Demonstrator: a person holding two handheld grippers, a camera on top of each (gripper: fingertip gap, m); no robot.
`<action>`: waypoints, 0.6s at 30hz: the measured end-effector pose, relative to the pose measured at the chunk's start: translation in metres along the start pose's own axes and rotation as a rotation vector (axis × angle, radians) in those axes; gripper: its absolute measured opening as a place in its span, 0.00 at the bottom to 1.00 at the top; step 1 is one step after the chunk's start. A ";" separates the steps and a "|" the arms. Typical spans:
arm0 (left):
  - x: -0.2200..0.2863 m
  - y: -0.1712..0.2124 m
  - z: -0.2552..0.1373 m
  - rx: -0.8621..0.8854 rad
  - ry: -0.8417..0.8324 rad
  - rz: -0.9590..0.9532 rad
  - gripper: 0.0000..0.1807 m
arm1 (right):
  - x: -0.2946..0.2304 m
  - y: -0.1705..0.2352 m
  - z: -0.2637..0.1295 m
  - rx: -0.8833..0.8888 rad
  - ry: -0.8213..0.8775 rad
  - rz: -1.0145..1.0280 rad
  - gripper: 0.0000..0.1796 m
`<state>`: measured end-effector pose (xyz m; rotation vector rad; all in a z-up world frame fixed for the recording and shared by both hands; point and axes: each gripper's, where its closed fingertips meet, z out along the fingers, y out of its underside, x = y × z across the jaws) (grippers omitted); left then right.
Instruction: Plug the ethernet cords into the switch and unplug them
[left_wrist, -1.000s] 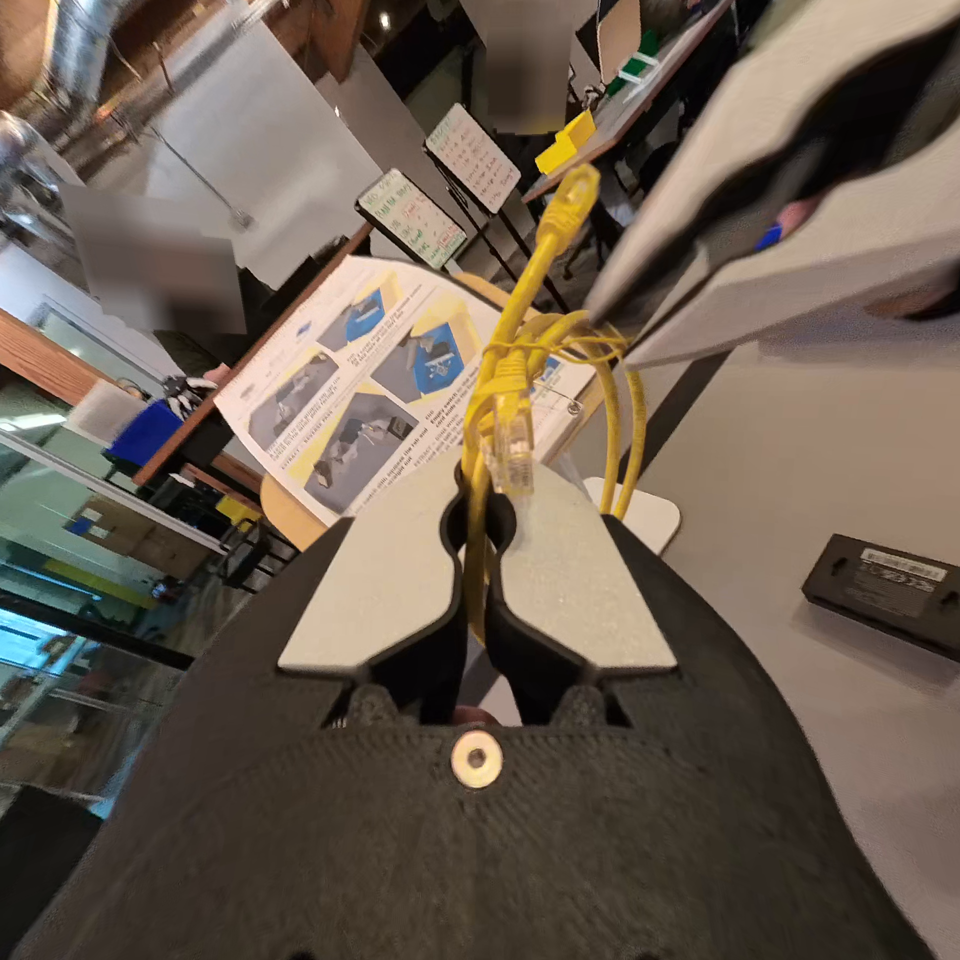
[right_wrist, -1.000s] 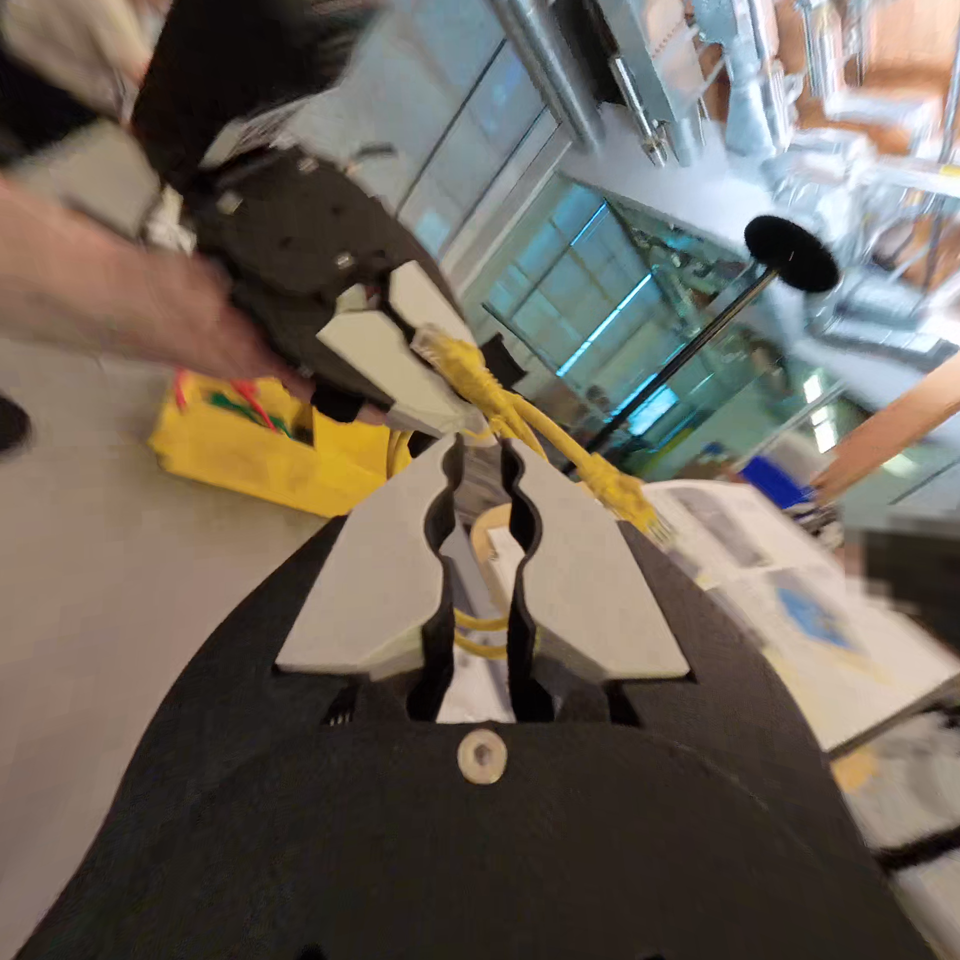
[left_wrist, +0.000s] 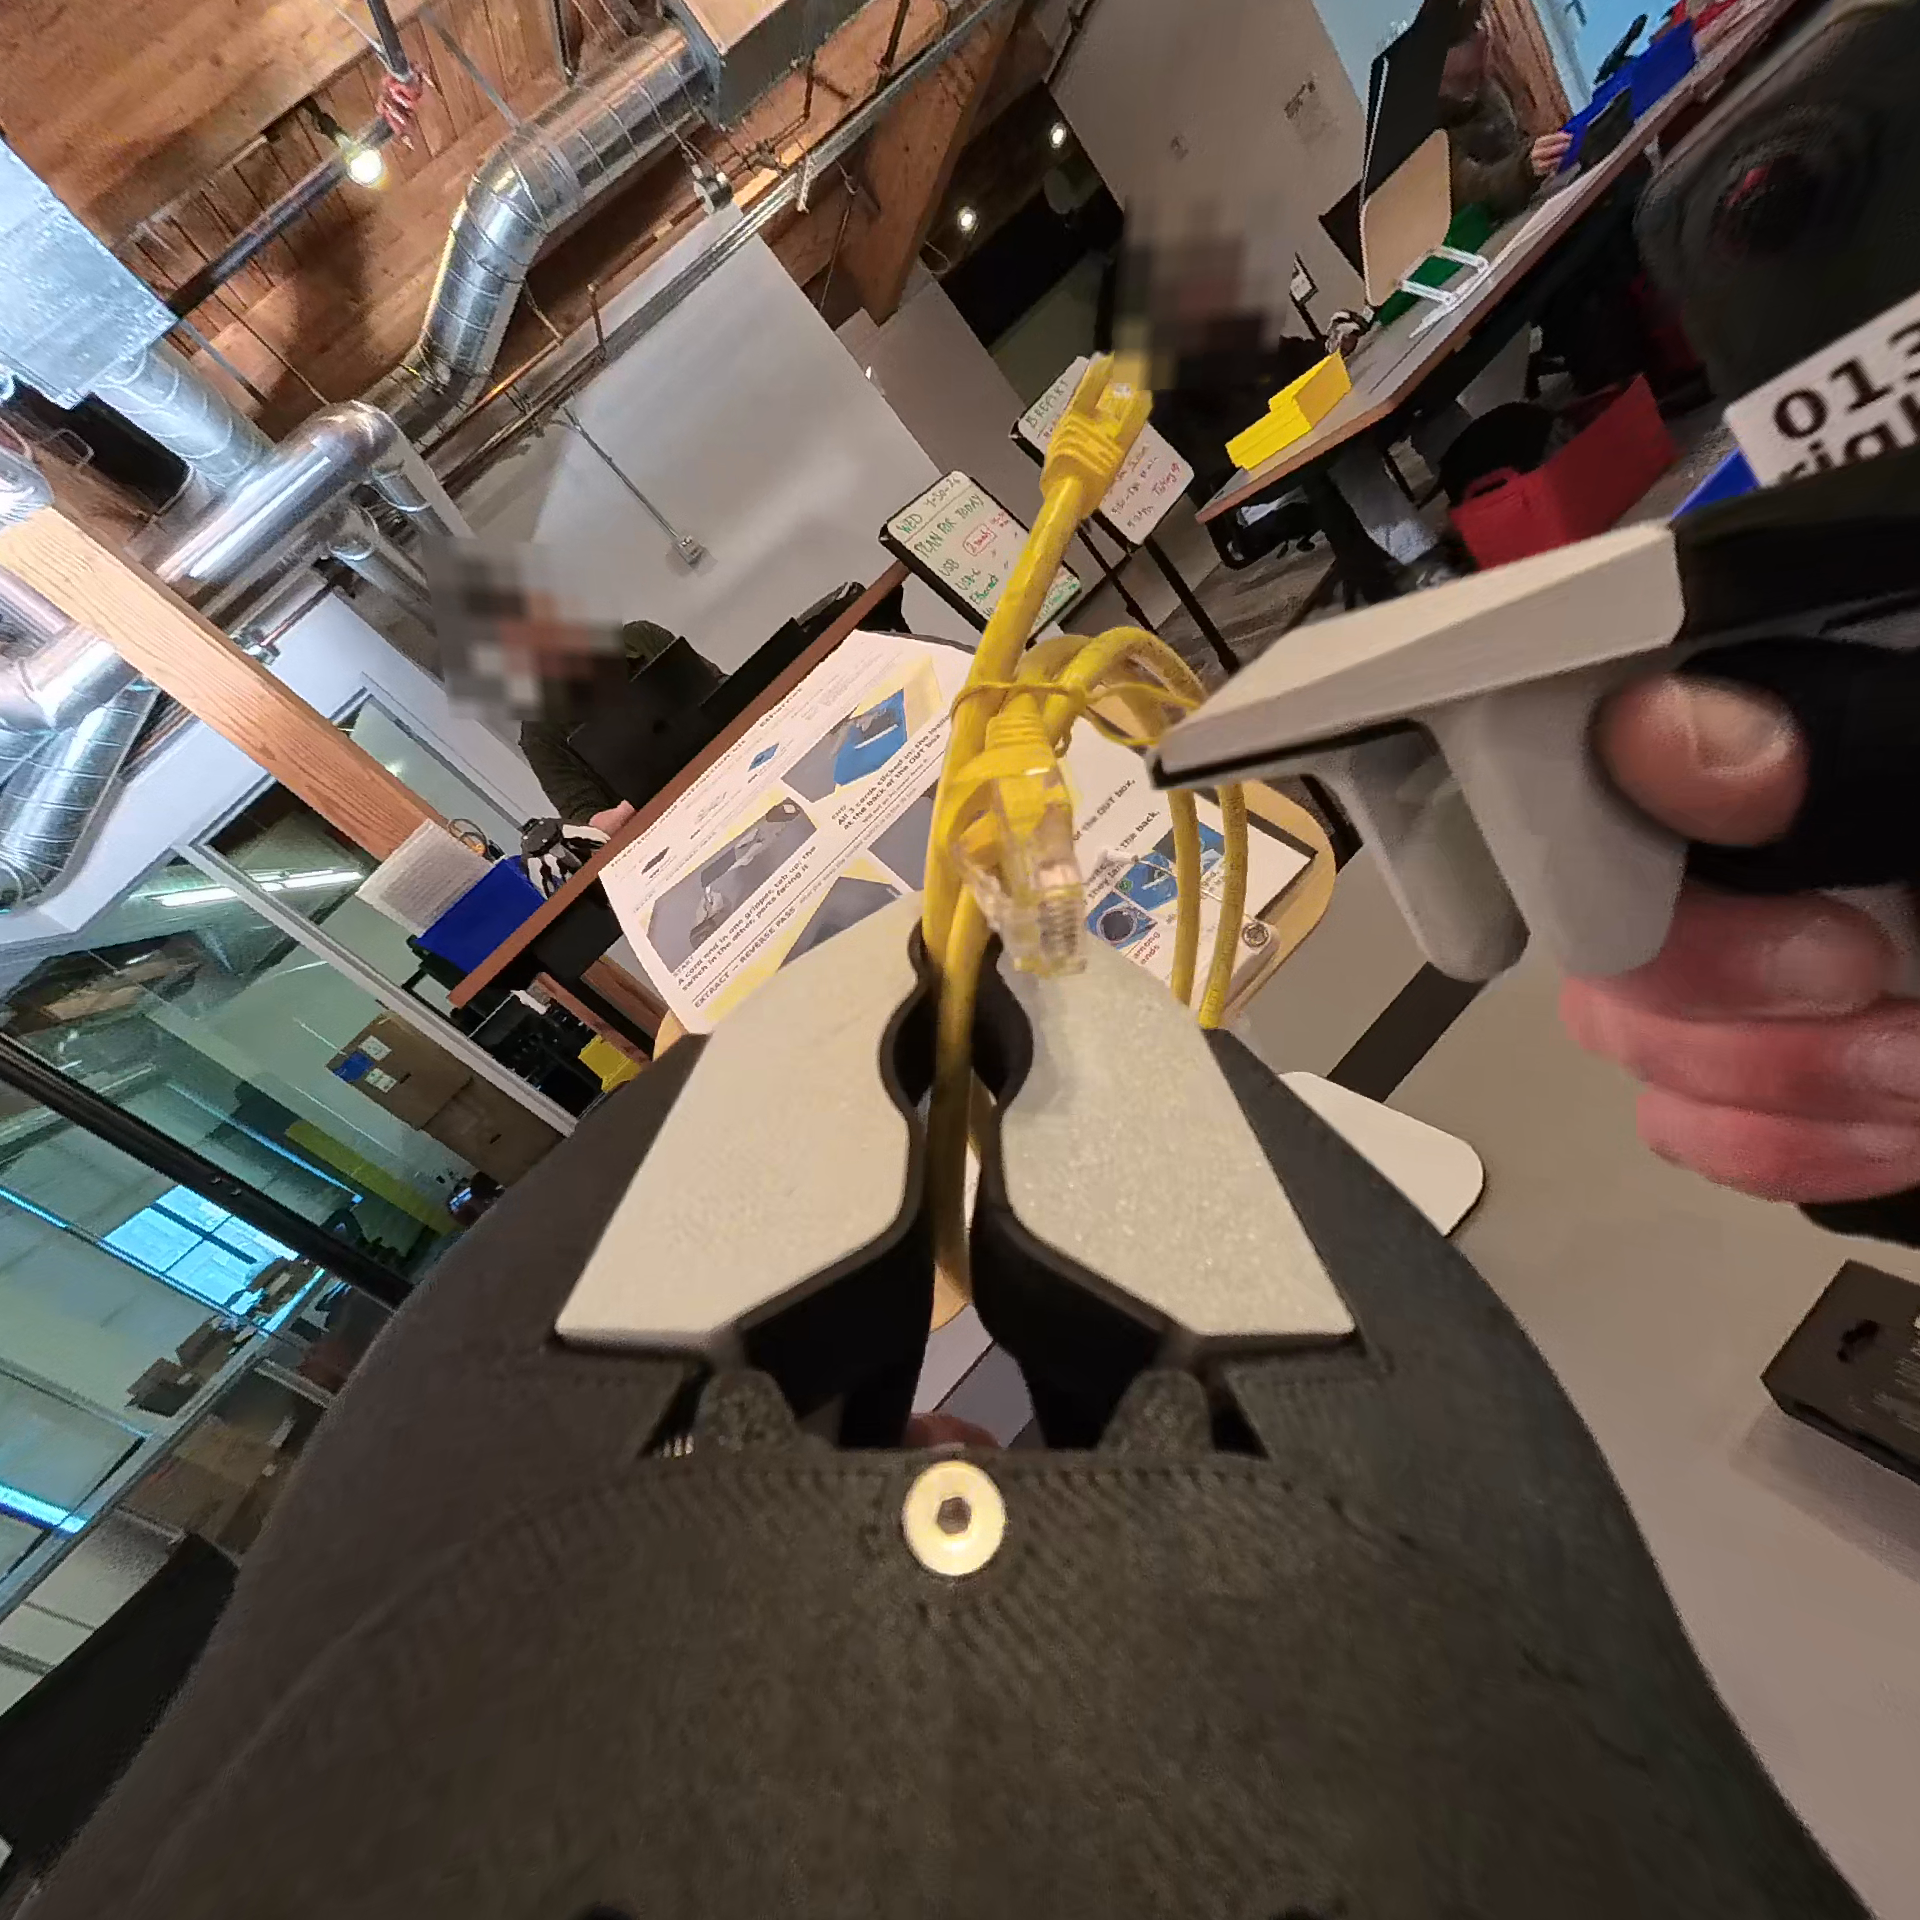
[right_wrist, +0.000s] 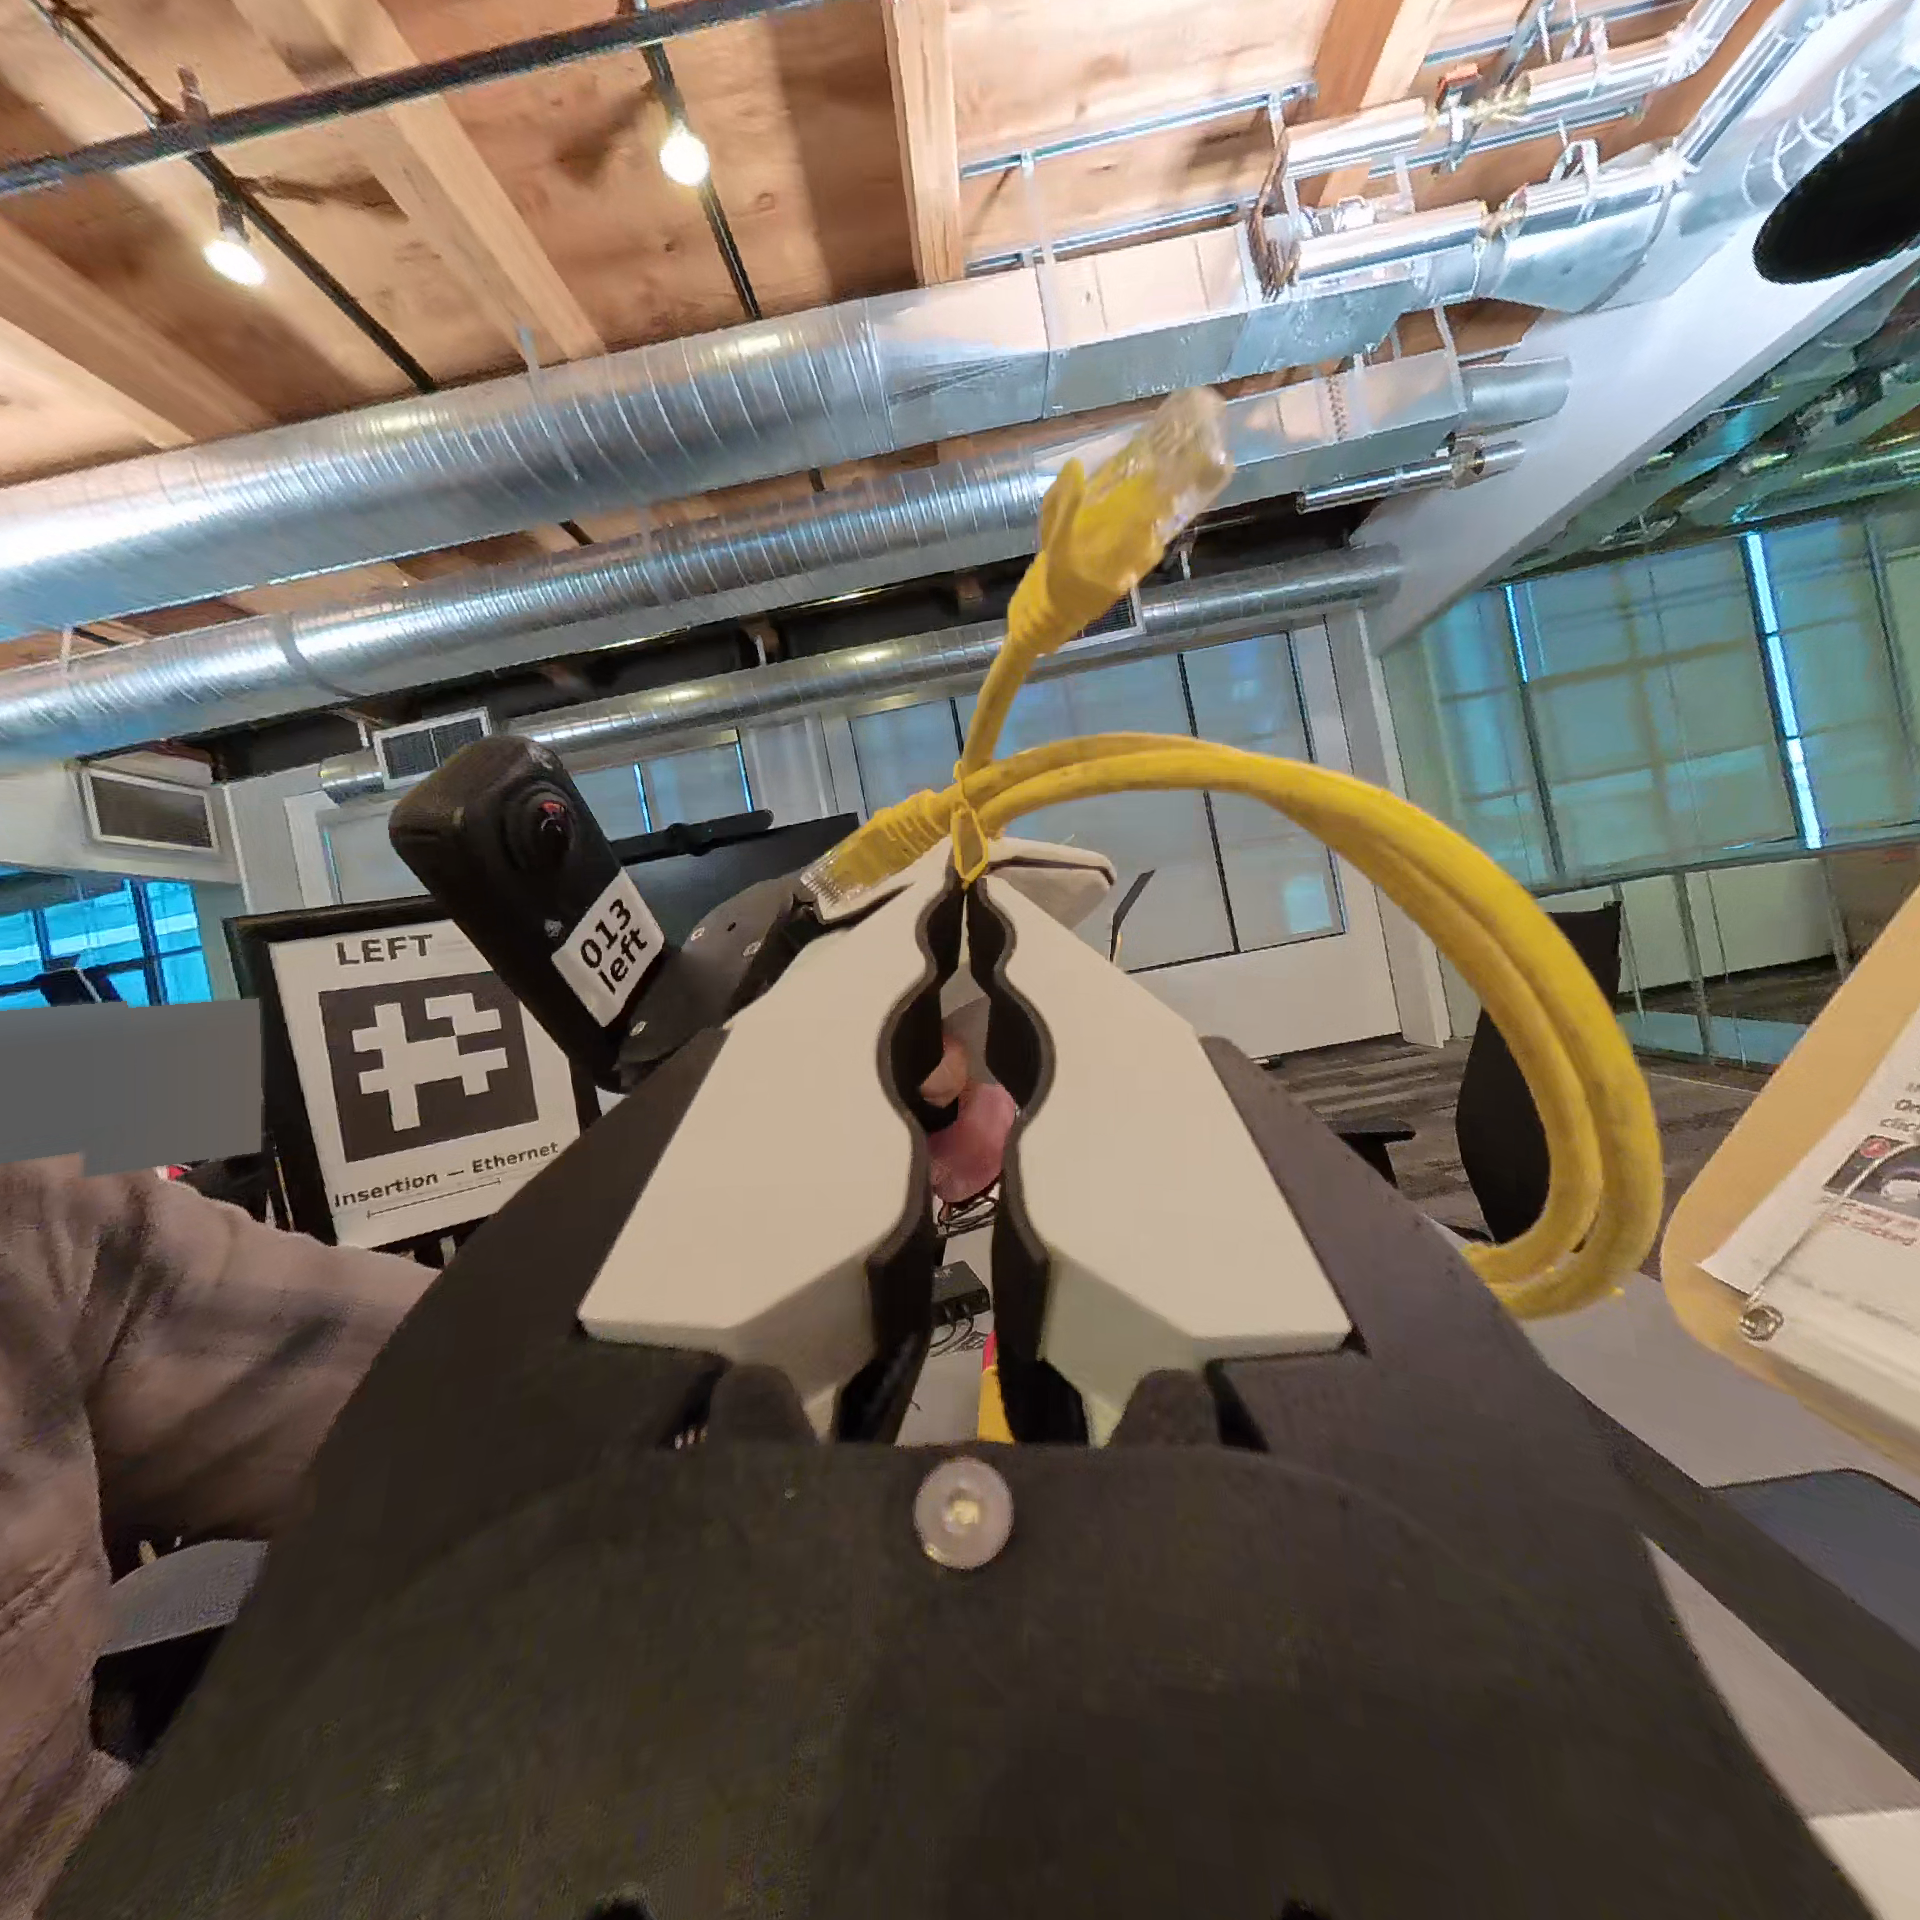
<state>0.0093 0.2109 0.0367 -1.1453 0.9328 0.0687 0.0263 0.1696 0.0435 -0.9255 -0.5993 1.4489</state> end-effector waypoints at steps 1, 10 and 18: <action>0.000 -0.001 0.000 0.006 0.003 -0.012 0.01 | -0.001 0.001 0.001 -0.001 -0.005 -0.003 0.00; 0.021 -0.006 0.000 0.049 0.244 -0.392 0.01 | 0.027 0.013 -0.012 -0.427 0.432 -0.991 0.00; 0.015 -0.013 -0.001 0.104 0.331 -0.468 0.01 | 0.001 -0.012 -0.008 -0.303 0.318 -0.864 0.00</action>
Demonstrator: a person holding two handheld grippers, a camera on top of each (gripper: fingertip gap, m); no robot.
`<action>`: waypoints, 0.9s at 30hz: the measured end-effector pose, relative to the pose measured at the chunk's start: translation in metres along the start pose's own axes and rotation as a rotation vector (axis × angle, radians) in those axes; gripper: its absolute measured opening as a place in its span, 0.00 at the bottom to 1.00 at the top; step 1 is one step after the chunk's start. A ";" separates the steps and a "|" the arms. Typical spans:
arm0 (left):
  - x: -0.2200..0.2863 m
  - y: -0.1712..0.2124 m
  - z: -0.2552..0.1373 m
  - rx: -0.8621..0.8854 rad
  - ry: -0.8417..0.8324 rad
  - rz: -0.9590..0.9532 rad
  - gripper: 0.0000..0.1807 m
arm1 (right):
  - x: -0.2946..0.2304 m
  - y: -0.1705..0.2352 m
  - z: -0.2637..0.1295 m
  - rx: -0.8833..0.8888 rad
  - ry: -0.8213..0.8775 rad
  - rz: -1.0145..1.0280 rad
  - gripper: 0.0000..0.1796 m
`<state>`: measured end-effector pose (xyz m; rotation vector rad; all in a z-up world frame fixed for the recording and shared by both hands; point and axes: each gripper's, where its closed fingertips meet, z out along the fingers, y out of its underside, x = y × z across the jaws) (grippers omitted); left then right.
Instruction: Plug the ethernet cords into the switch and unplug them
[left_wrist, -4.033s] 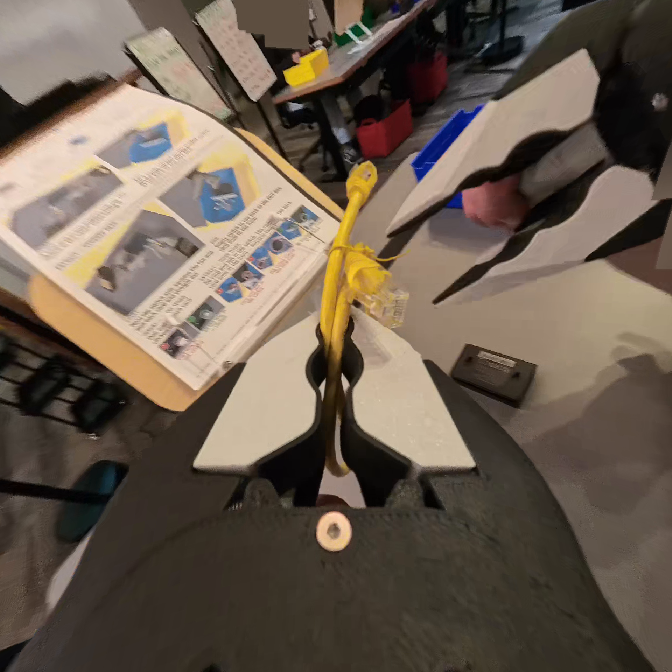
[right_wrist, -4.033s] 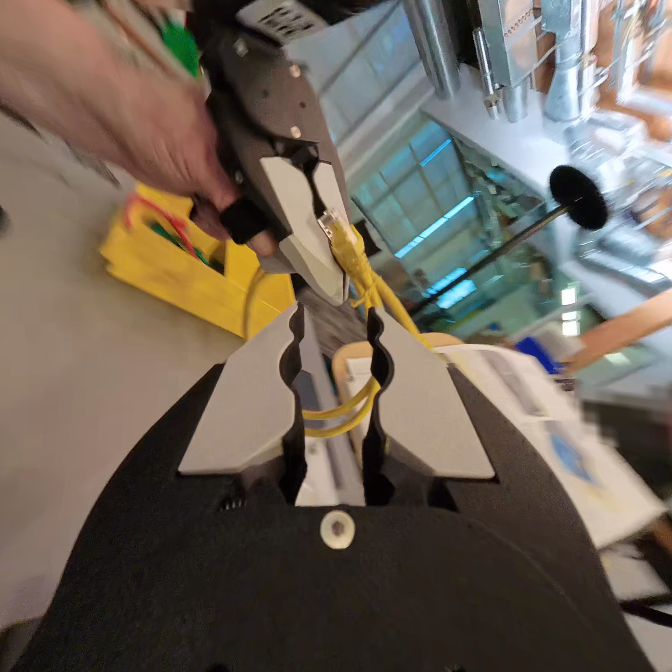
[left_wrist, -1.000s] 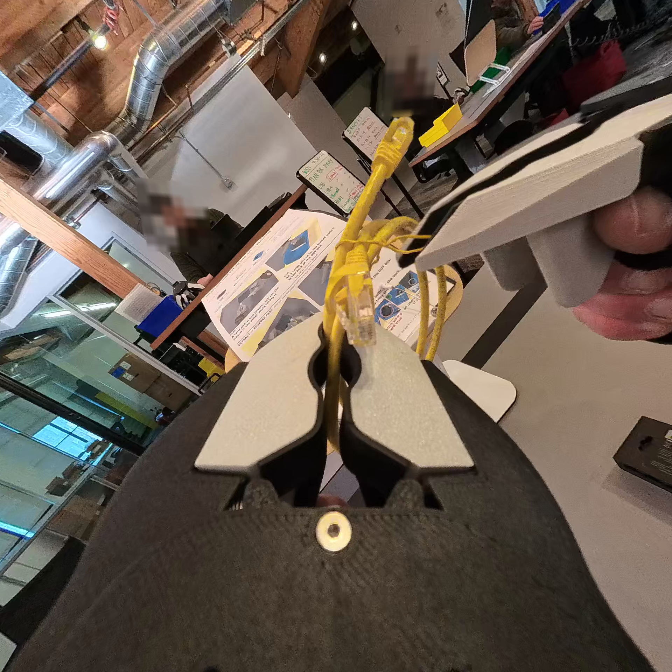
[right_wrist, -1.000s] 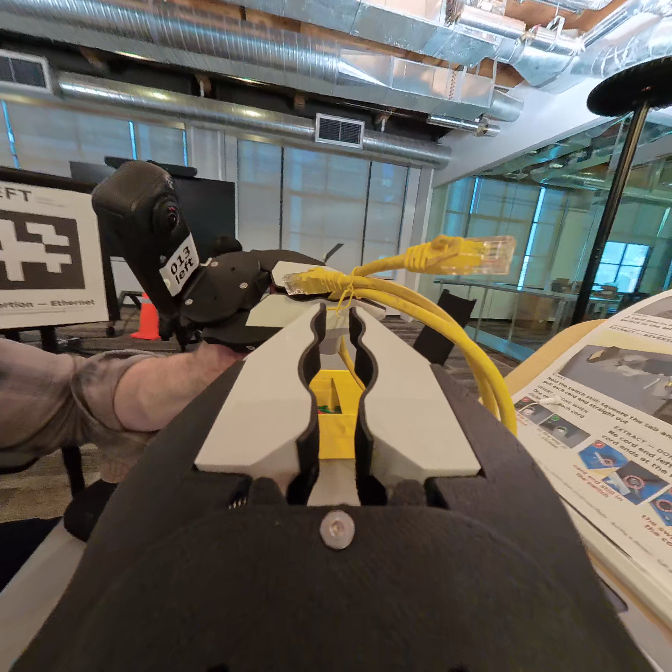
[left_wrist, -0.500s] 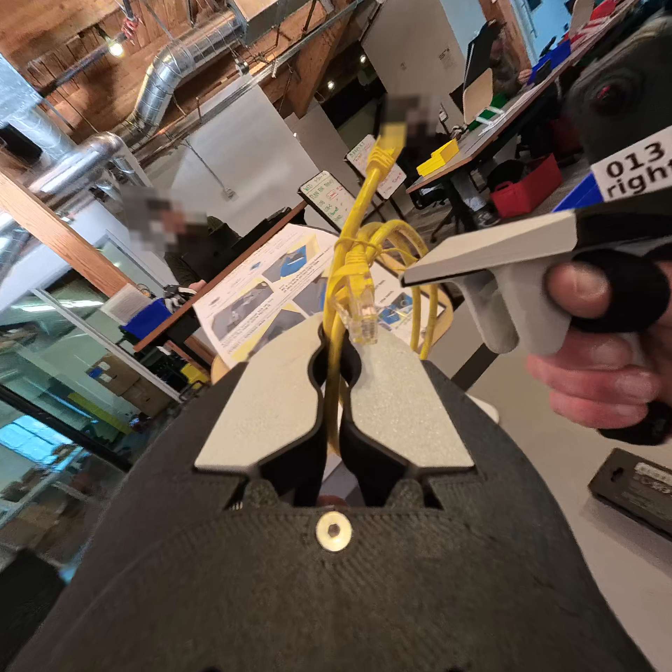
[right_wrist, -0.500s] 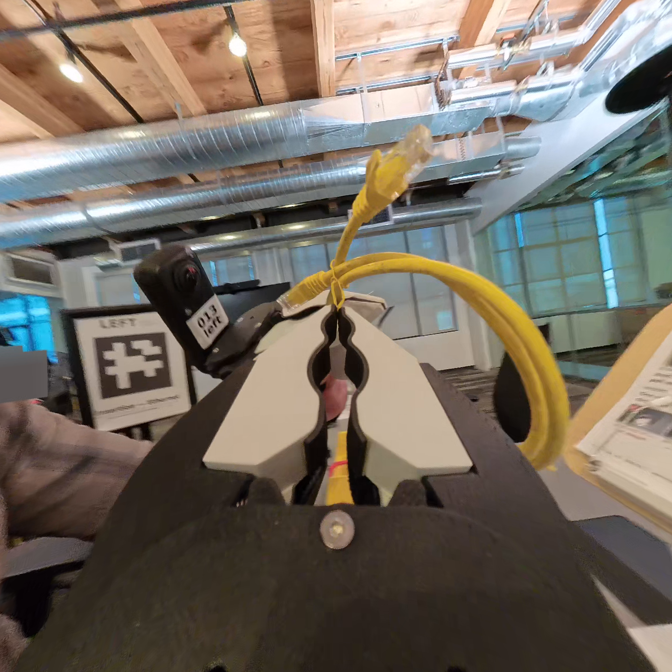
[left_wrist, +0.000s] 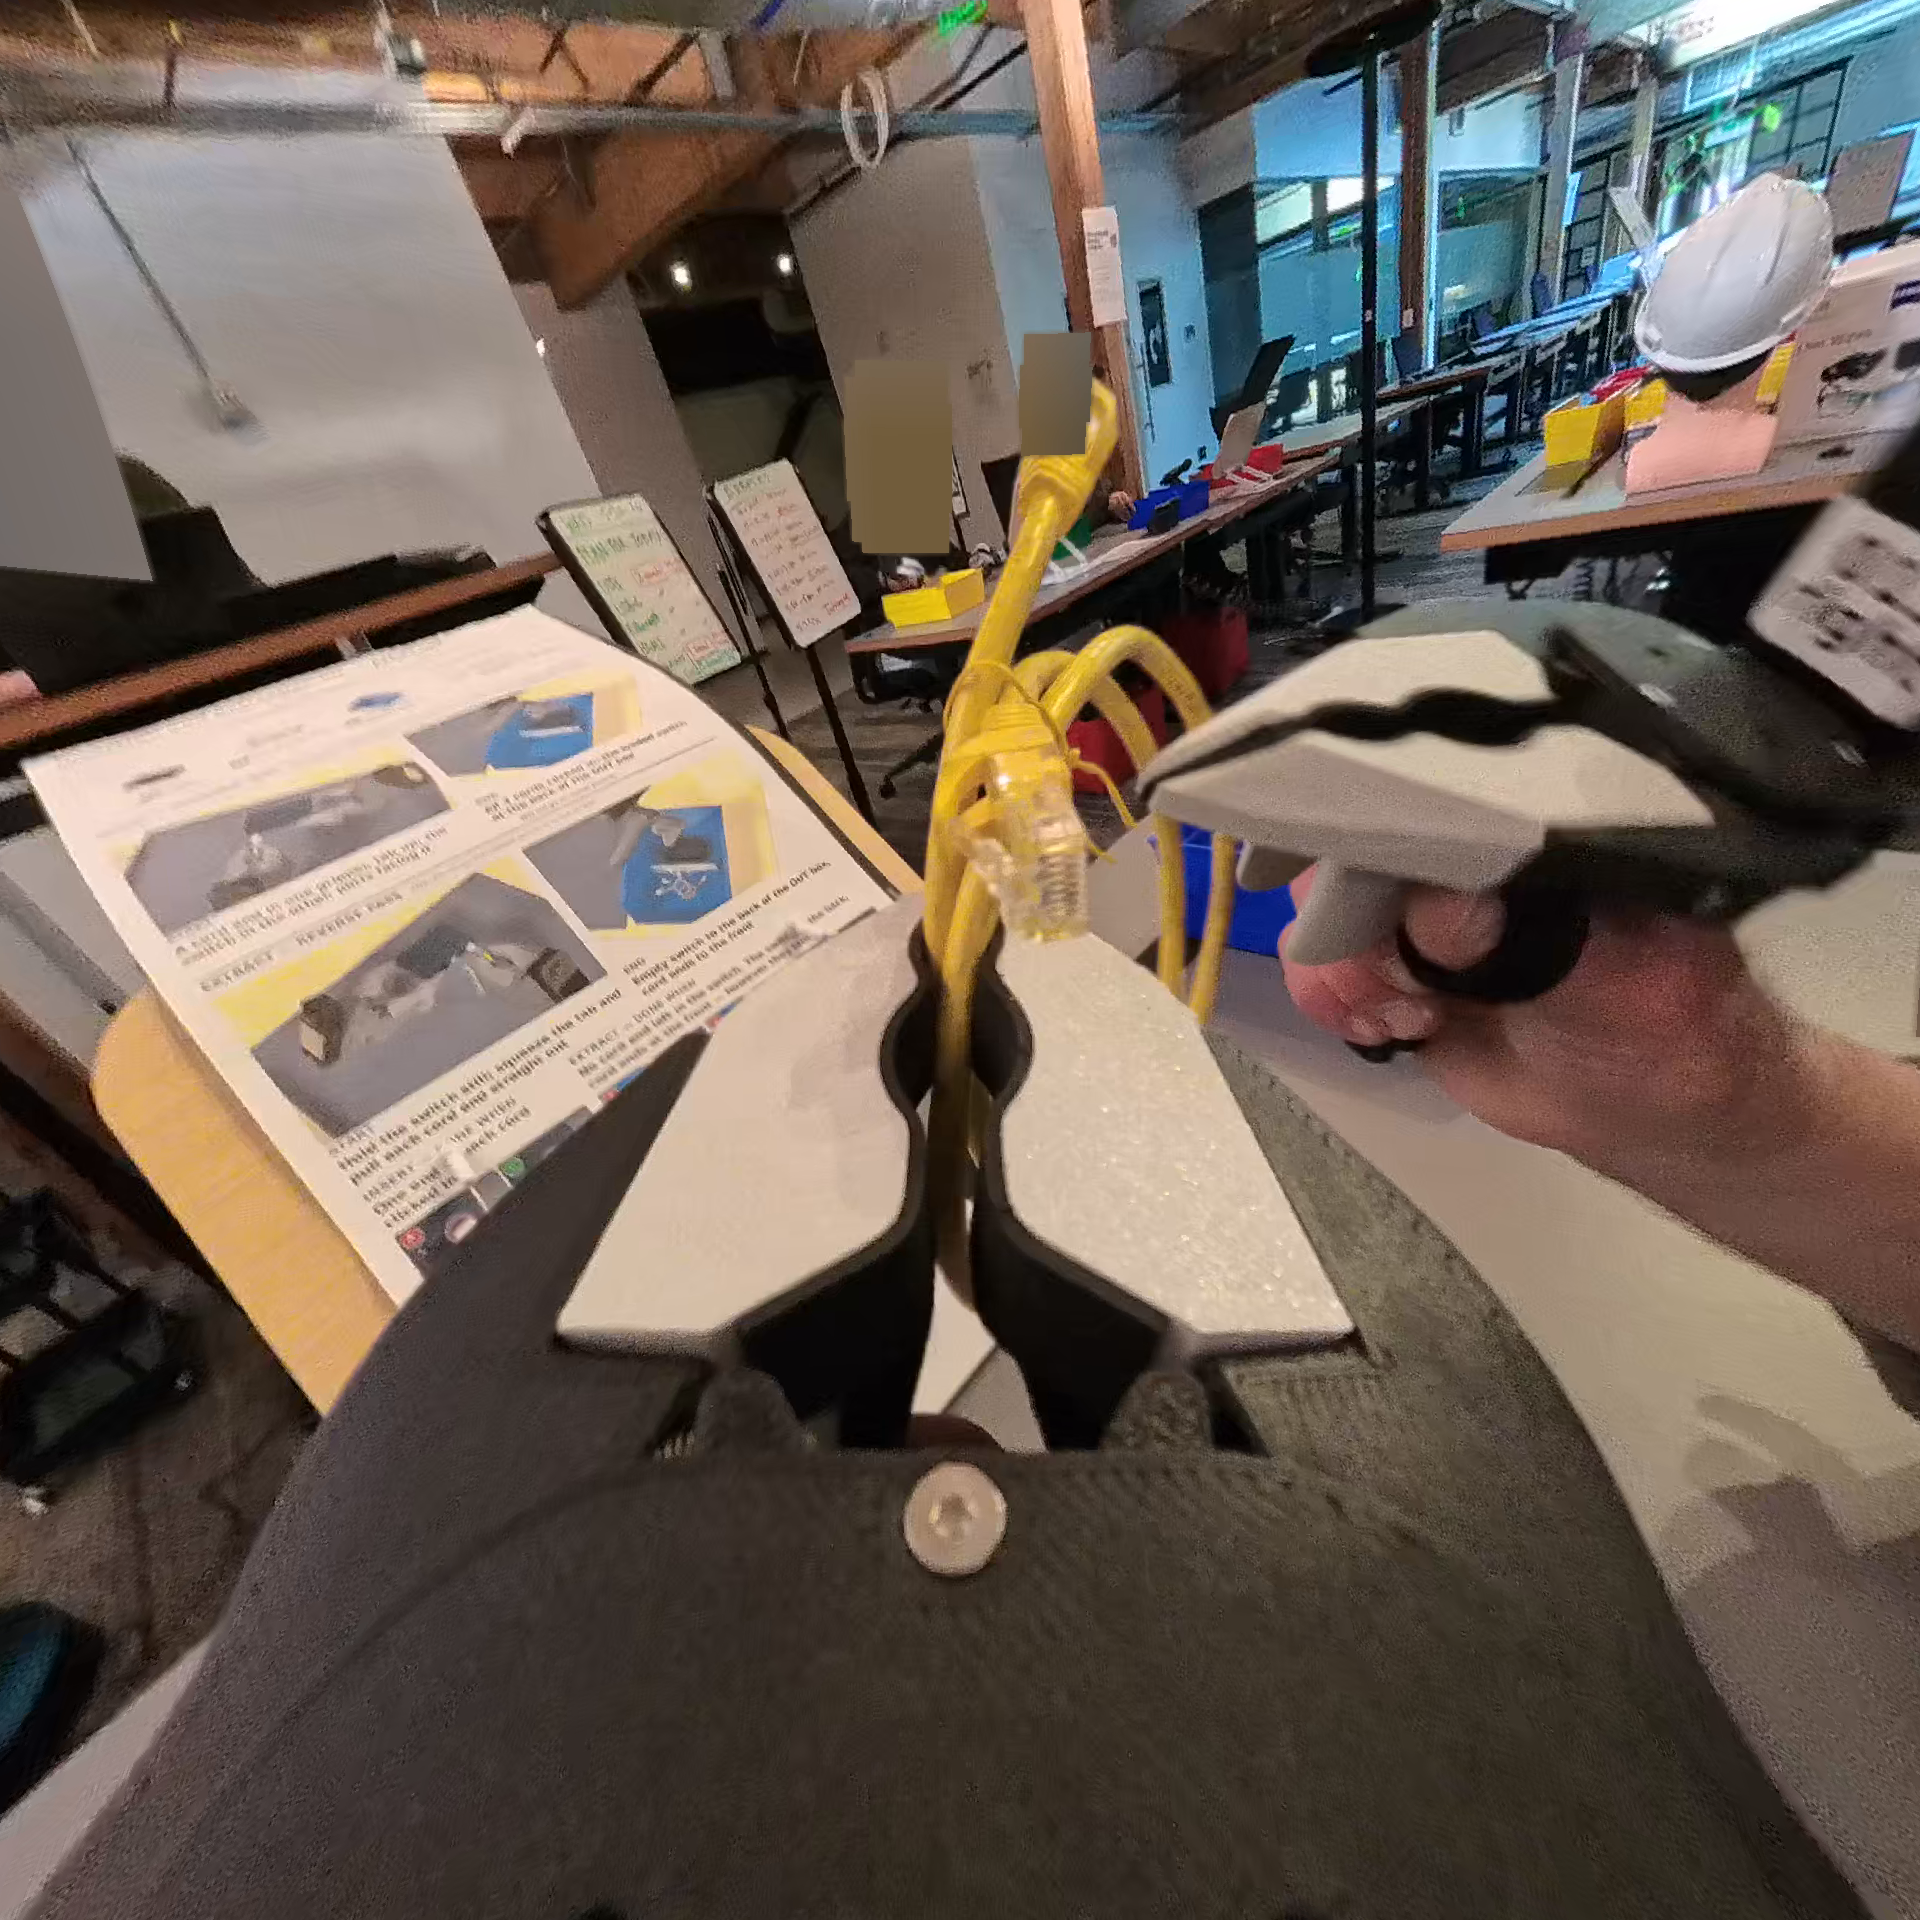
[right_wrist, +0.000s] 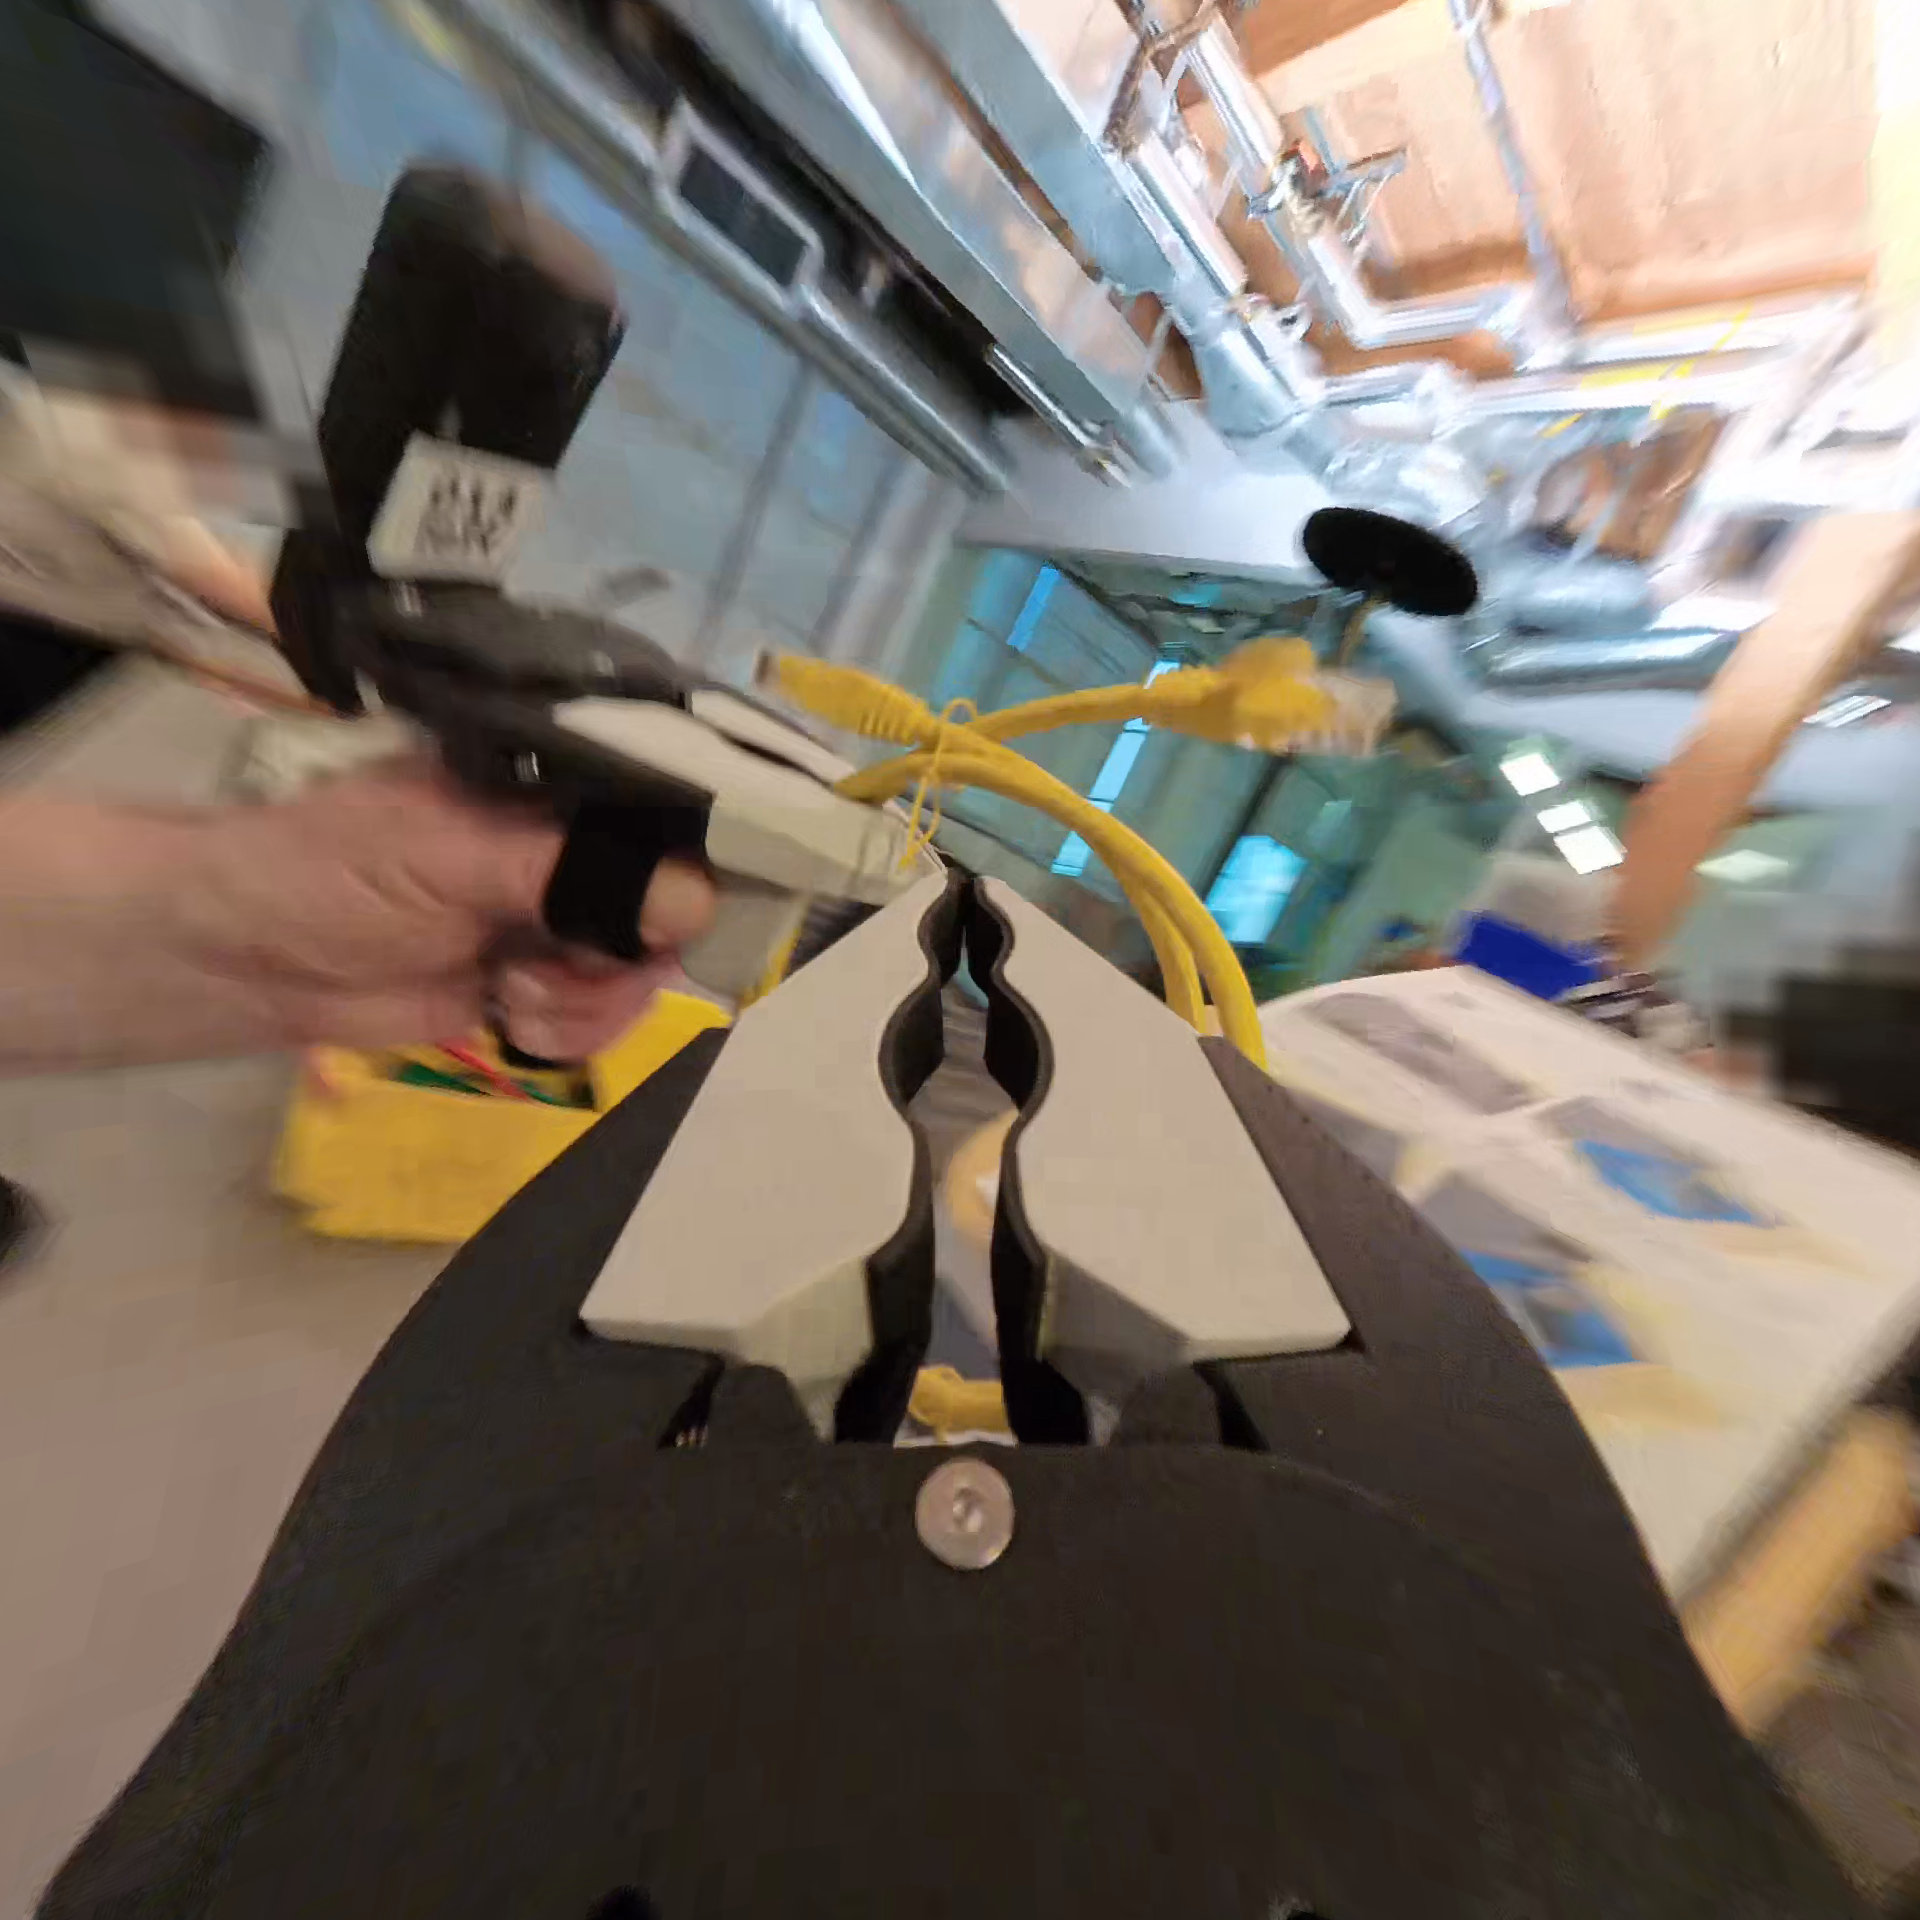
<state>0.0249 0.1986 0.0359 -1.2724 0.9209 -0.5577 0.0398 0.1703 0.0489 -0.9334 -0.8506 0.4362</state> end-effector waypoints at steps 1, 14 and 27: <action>0.001 0.000 0.000 0.002 -0.009 0.028 0.01 | -0.002 -0.001 0.001 0.027 -0.077 0.141 0.03; 0.009 -0.004 0.002 0.067 -0.027 0.065 0.01 | -0.016 0.001 0.010 0.133 -0.196 0.434 0.03; 0.016 -0.007 0.000 0.082 -0.002 0.056 0.01 | -0.013 0.003 0.009 0.098 -0.137 0.325 0.00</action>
